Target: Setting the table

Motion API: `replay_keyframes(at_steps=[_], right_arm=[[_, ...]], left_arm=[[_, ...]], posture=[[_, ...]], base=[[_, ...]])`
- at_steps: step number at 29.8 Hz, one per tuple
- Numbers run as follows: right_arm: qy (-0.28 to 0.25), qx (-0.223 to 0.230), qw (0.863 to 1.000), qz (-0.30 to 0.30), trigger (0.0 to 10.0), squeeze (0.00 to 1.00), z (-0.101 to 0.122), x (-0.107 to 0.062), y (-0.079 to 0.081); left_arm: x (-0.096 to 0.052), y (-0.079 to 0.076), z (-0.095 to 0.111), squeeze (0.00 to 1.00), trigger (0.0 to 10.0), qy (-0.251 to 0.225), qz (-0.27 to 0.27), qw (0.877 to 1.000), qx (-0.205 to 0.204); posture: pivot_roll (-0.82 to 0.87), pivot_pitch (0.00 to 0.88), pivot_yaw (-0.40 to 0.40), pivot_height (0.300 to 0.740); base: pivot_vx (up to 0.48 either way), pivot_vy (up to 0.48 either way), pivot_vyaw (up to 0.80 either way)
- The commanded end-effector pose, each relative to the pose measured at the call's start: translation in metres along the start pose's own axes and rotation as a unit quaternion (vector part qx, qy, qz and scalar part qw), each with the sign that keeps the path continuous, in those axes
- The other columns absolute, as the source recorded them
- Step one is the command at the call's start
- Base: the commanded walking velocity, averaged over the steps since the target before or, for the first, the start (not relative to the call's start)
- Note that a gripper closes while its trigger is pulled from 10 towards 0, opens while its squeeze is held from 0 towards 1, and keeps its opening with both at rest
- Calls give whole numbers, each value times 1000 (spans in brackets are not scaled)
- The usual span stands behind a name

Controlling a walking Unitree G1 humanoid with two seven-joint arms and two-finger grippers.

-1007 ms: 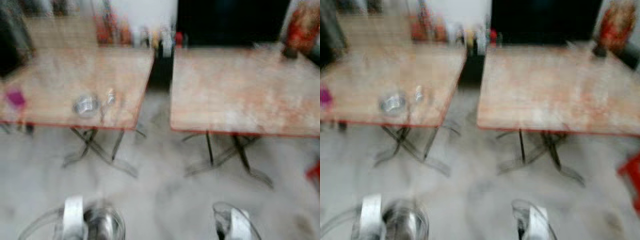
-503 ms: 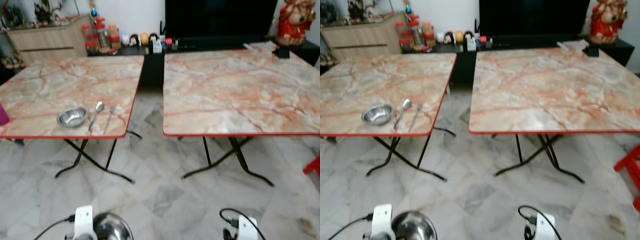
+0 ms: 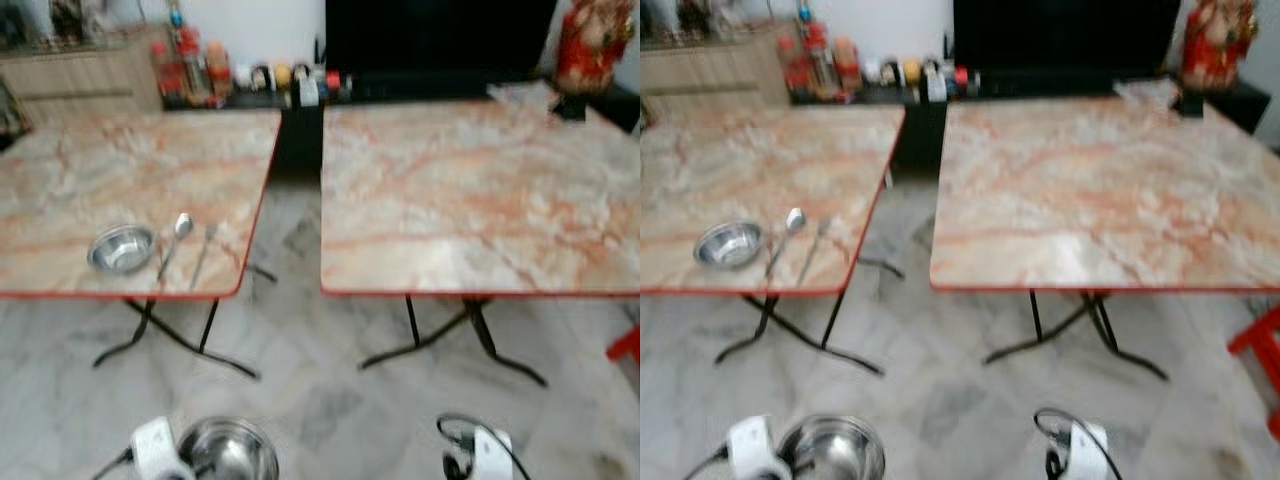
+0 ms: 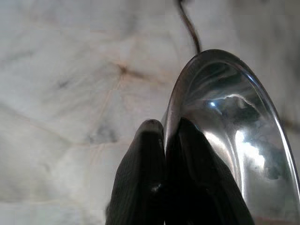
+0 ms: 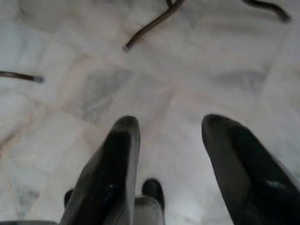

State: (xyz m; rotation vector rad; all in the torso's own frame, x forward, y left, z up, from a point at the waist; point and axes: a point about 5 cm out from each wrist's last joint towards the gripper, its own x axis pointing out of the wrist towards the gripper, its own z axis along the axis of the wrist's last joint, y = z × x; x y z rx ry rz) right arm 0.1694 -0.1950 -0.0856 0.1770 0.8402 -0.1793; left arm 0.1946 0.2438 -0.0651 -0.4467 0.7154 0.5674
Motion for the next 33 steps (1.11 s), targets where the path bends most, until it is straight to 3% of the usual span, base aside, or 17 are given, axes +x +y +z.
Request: replay_keyframes(at_steps=[1,12,26,33], right_arm=[[3,4,1000,0,10000,0,-3,-1,2],[4,1,1000,1,10000,0,-5,-1,2],[2,9,1000,-4,10000,0,-4,-2,-3],[-1,-7,1000,-3,10000,0,-2,-1,-2]], left_arm=[[0,4,4,0,10000,-9,10,999,-42],[0,6,-1,0,10000,7,27,997,-69],[1,3,0,0,10000,9,30,998,-61],[0,3,-2,0,10000,11,31,998,-58]], posture=[[-21,0,9,728],[-27,0,12,728],[-33,0,5,728],[-35,0,3,728]], base=[[0,0,0],[0,0,0],[0,0,172],[0,-272,0]])
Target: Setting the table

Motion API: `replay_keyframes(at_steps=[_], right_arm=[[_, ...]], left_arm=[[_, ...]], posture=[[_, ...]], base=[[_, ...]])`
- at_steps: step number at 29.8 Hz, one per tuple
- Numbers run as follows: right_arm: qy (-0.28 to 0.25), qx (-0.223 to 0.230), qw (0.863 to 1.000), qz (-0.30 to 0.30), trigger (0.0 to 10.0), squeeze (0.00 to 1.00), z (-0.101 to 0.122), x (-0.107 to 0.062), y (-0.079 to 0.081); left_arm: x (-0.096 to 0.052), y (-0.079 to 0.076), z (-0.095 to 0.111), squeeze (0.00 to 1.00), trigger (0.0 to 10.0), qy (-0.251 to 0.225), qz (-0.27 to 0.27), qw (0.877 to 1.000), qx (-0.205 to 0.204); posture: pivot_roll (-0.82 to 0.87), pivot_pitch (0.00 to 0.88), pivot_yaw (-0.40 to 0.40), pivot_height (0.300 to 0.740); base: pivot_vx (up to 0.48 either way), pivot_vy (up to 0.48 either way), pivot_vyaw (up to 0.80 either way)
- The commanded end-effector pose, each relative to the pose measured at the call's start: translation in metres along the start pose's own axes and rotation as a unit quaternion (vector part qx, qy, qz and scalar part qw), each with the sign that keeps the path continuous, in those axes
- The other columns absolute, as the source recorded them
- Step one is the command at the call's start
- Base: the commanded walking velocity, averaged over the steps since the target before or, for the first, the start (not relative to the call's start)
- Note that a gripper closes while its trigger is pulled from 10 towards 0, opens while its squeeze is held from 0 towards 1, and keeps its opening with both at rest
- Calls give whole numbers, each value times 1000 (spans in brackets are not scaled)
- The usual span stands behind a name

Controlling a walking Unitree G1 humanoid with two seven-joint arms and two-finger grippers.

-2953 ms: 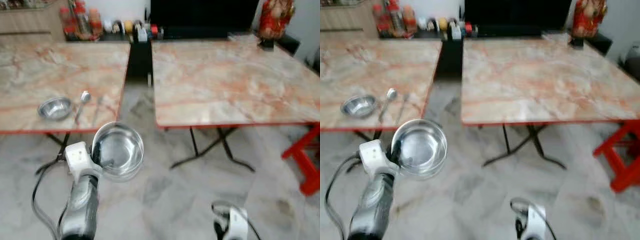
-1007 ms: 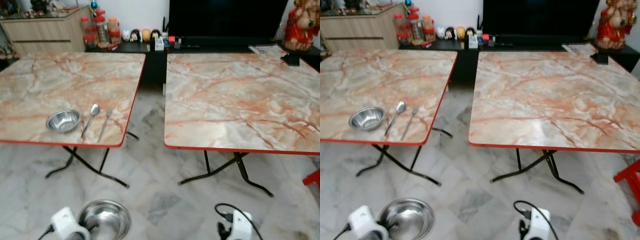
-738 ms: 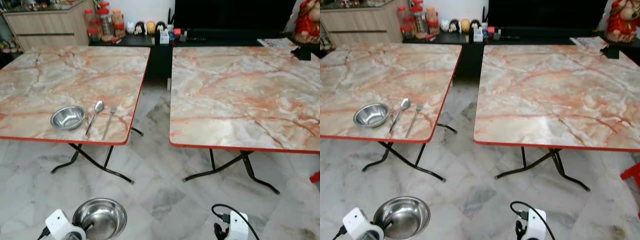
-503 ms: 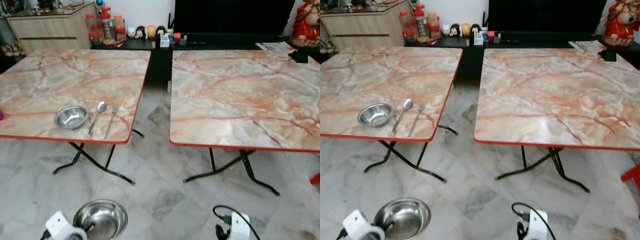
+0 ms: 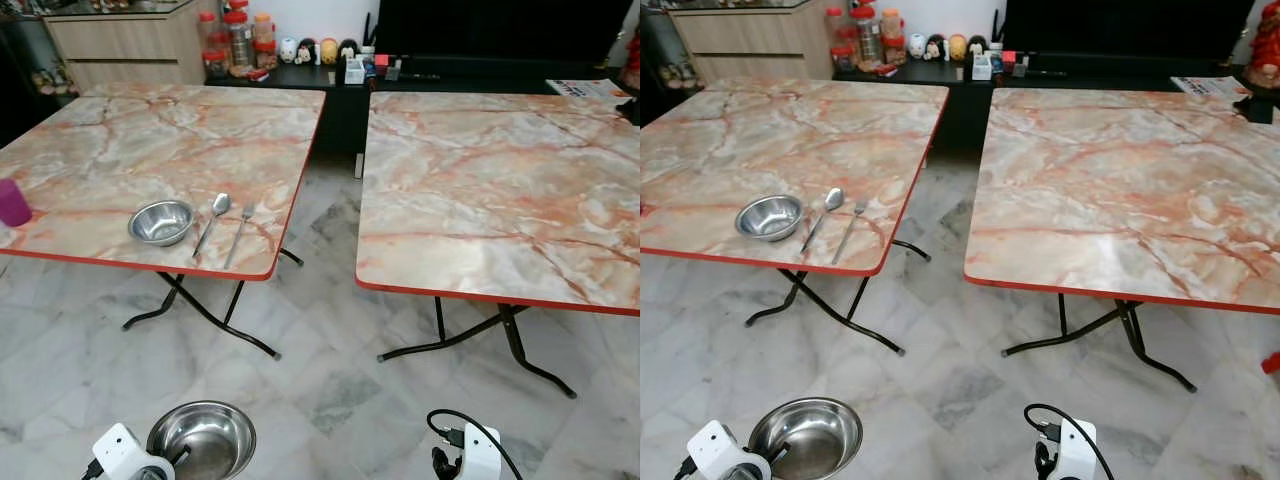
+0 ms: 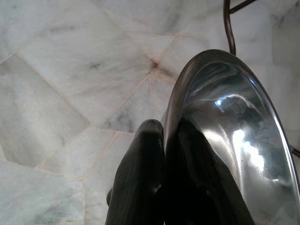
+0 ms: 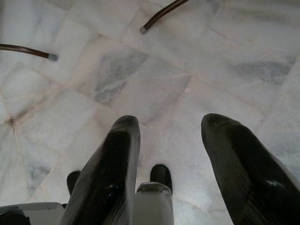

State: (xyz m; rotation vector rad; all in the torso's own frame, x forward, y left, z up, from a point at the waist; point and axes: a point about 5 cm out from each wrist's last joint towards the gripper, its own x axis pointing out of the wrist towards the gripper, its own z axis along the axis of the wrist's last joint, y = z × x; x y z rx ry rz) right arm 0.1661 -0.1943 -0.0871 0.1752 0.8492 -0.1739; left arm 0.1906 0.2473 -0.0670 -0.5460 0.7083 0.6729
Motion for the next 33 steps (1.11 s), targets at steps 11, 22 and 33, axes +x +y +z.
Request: replay_keyframes(at_steps=[11,22,33], right_arm=[[-5,-1,1000,-14,10000,0,2,-1,-8],[-6,-5,1000,-18,10000,0,1,-1,-10],[-10,5,1000,-27,10000,0,1,-2,-15]], left_arm=[[0,-4,0,0,10000,5,-5,1000,10],[0,-5,-1,0,10000,5,-6,1000,8],[0,-3,-1,0,10000,6,-12,1000,15]], posture=[[-46,0,5,728],[-58,0,5,728],[-61,0,-2,728]], base=[[0,-351,509],[22,-369,0],[109,-369,0]])
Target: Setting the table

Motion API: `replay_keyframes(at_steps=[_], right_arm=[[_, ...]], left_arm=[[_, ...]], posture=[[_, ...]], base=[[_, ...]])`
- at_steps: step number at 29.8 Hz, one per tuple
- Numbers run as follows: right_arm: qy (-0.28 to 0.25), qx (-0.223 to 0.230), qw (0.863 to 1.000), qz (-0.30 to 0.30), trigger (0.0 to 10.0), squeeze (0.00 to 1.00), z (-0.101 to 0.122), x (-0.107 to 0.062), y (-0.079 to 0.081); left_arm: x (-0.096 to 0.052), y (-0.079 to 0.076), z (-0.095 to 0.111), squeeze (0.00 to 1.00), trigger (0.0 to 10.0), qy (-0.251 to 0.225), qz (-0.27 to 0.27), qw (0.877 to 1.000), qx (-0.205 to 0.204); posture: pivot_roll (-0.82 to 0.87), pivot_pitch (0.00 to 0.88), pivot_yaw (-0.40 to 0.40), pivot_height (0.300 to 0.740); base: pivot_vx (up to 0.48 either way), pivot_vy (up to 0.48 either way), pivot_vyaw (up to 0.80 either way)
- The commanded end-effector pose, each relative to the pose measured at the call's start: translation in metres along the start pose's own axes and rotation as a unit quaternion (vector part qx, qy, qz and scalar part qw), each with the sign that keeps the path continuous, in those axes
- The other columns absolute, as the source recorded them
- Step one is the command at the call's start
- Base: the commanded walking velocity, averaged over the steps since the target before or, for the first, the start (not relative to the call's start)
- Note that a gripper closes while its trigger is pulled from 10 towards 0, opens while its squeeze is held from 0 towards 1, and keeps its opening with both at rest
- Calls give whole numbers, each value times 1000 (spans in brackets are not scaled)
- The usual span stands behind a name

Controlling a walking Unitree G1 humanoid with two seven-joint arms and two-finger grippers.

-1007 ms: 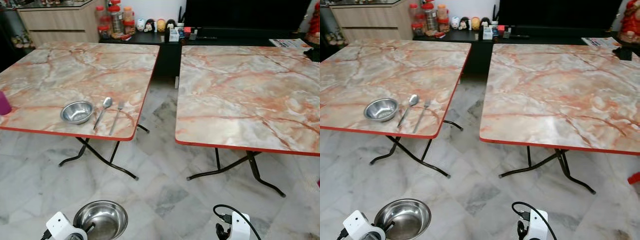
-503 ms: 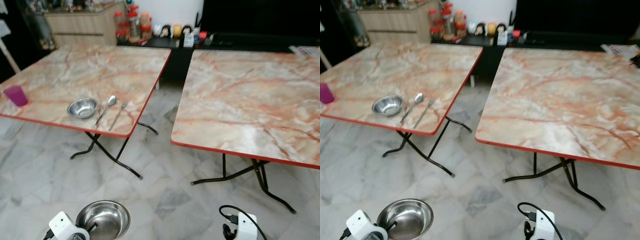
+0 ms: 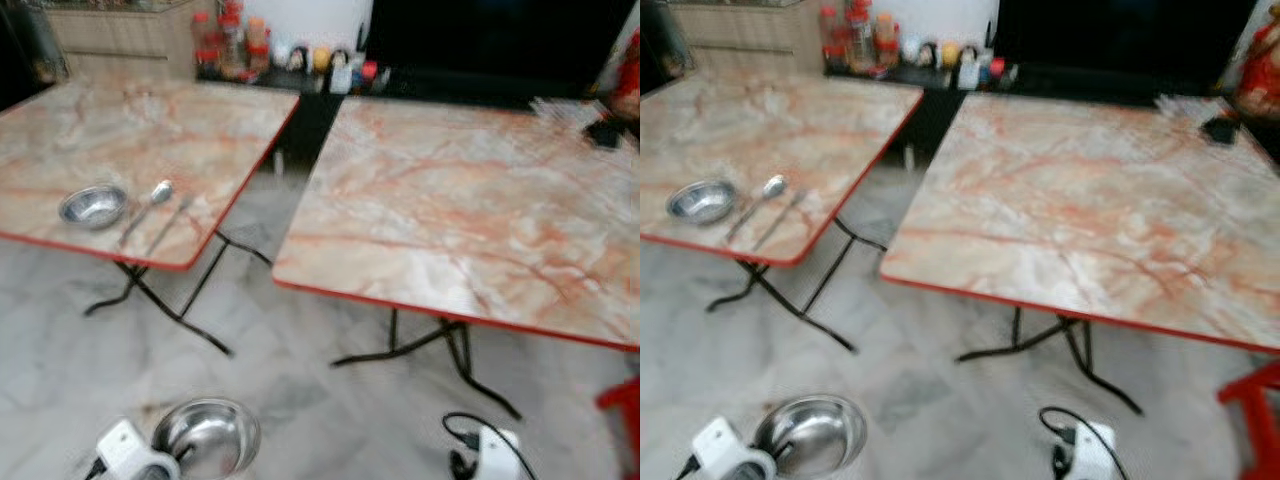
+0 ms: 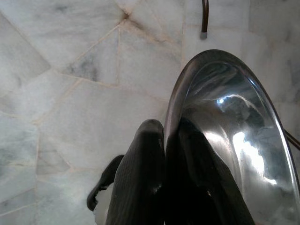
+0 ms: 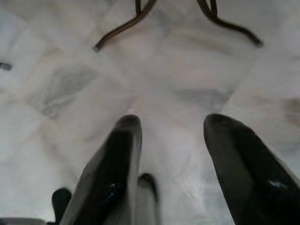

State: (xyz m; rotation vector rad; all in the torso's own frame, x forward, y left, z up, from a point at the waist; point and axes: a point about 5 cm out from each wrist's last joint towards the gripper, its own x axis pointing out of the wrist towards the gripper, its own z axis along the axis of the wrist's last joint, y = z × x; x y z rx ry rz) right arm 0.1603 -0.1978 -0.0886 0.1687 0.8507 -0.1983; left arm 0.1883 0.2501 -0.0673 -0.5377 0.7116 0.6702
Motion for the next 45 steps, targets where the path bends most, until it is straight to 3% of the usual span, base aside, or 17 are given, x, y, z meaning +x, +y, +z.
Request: replay_keyframes(at_steps=[1,18,24,38,45], right_arm=[[-9,2,1000,-16,10000,0,5,0,-10],[-5,17,999,-29,10000,0,2,-1,-11],[-8,18,999,-30,10000,0,3,-1,-11],[-7,11,1000,-26,10000,0,5,0,-11],[-8,17,999,-27,10000,0,10,2,-12]], left_arm=[[0,-6,-2,0,10000,6,-12,1000,11],[1,-10,2,0,10000,6,-27,999,37],[1,-13,1,0,10000,7,-39,997,71],[1,-19,4,0,10000,-7,-56,995,85],[0,-21,1,0,10000,-4,-54,994,98]], posture=[[-61,0,-2,728],[-78,0,17,728],[-73,0,15,728],[-55,0,-4,728],[-65,0,-2,728]], base=[[0,-371,0],[28,-363,-293],[0,0,0],[0,0,0],[0,-434,-145]])
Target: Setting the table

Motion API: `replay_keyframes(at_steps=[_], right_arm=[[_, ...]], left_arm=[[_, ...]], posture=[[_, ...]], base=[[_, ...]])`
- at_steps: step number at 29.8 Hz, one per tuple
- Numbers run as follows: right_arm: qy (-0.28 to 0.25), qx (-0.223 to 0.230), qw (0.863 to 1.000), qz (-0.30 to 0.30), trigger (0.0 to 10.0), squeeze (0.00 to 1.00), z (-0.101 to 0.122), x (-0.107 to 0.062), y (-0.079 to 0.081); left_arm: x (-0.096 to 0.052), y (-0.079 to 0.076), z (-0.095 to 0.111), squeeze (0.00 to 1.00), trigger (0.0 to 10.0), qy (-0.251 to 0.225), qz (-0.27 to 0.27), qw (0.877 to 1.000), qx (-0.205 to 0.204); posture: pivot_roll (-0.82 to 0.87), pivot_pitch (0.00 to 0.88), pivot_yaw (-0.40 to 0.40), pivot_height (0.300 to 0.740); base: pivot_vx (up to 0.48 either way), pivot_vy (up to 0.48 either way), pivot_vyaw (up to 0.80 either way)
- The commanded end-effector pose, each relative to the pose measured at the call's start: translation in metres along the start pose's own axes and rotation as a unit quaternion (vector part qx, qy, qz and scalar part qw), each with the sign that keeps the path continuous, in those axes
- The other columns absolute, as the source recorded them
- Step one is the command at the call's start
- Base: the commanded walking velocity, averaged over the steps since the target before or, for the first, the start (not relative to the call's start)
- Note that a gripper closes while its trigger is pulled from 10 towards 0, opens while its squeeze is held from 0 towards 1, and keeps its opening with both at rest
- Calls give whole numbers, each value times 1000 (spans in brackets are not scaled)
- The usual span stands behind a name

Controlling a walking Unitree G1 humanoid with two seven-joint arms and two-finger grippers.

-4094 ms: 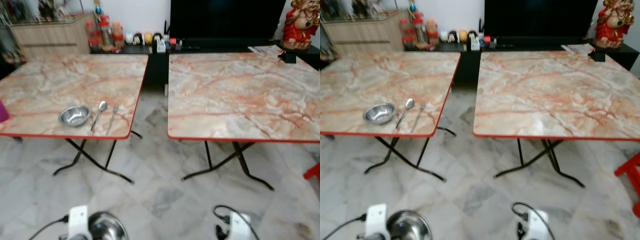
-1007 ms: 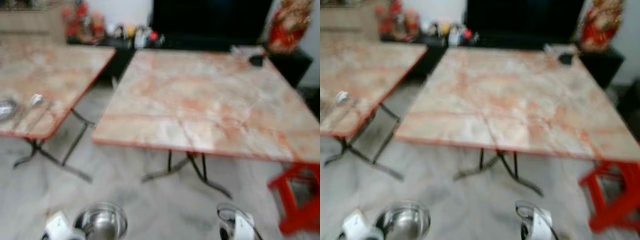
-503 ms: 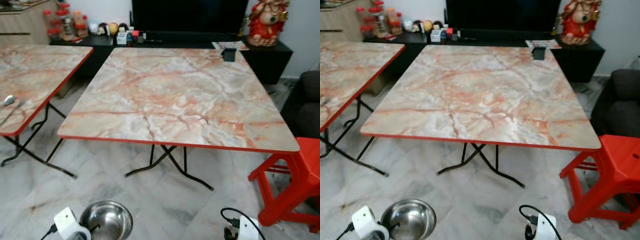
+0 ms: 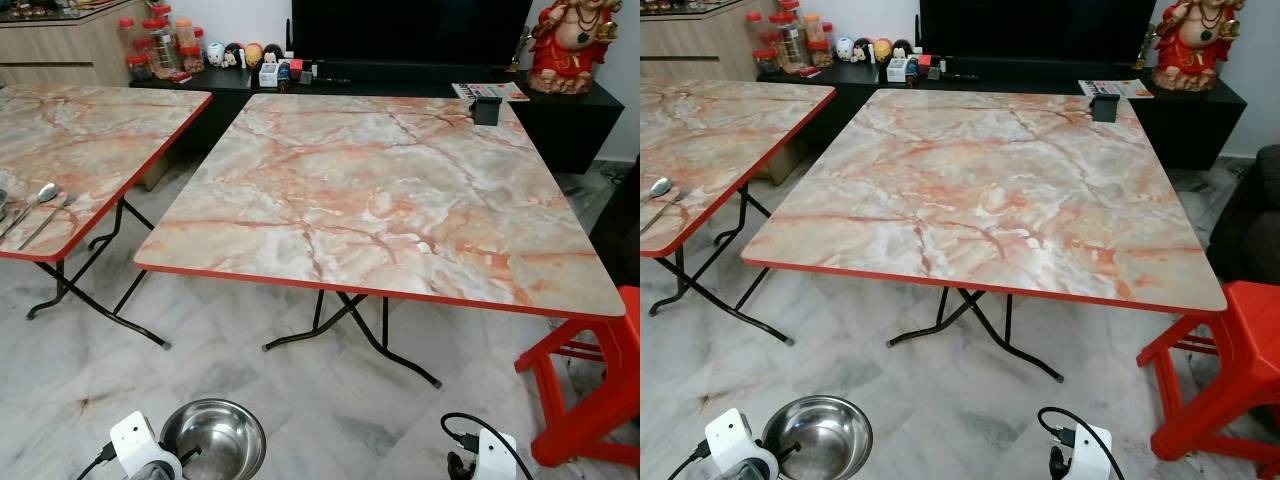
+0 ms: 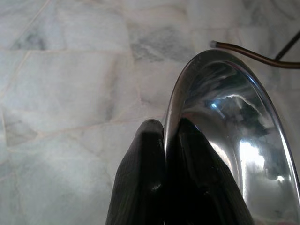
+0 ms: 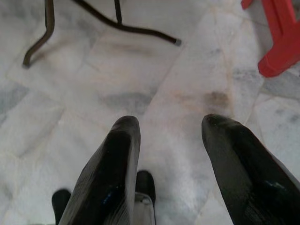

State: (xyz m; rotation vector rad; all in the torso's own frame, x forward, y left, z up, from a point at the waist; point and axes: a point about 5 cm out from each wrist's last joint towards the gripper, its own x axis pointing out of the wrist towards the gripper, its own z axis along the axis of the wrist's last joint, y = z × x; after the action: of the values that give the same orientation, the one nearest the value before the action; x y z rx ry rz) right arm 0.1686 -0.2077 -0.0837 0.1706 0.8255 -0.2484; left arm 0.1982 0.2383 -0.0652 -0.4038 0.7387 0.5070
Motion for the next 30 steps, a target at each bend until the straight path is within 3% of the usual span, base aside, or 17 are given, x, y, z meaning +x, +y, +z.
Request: replay_keyframes(at_steps=[1,9,18,21,24,25,30], right_arm=[[6,5,1000,-7,10000,0,-2,-1,-5],[6,-2,1000,-10,10000,0,-5,-2,-8],[4,1,1000,-13,10000,0,-5,-3,-10],[4,0,1000,-13,10000,0,-5,-3,-11],[3,0,1000,-14,10000,0,-4,-3,-12],[3,0,1000,-15,10000,0,-4,-3,-12],[5,-4,1000,-15,10000,0,-4,-3,-14]], left_arm=[[1,-5,5,0,10000,-6,-5,1000,7],[2,-6,6,0,10000,-8,-8,1000,9],[2,-7,10,0,10000,-18,-9,1000,10],[3,-14,22,0,10000,-49,-22,998,16],[4,-21,45,0,10000,-107,-30,994,-5],[3,-25,64,0,10000,-155,-34,987,-27],[-5,-25,100,0,10000,-249,-32,967,-46]], posture=[[-65,0,-2,728],[-76,0,2,728],[-85,0,-1,728],[-86,0,-3,728],[-84,0,-8,728],[-76,0,-12,728],[-53,0,-21,728]], base=[[0,-480,-569],[0,-480,0],[0,0,0],[0,0,0],[0,0,0],[0,0,0],[0,0,0]])
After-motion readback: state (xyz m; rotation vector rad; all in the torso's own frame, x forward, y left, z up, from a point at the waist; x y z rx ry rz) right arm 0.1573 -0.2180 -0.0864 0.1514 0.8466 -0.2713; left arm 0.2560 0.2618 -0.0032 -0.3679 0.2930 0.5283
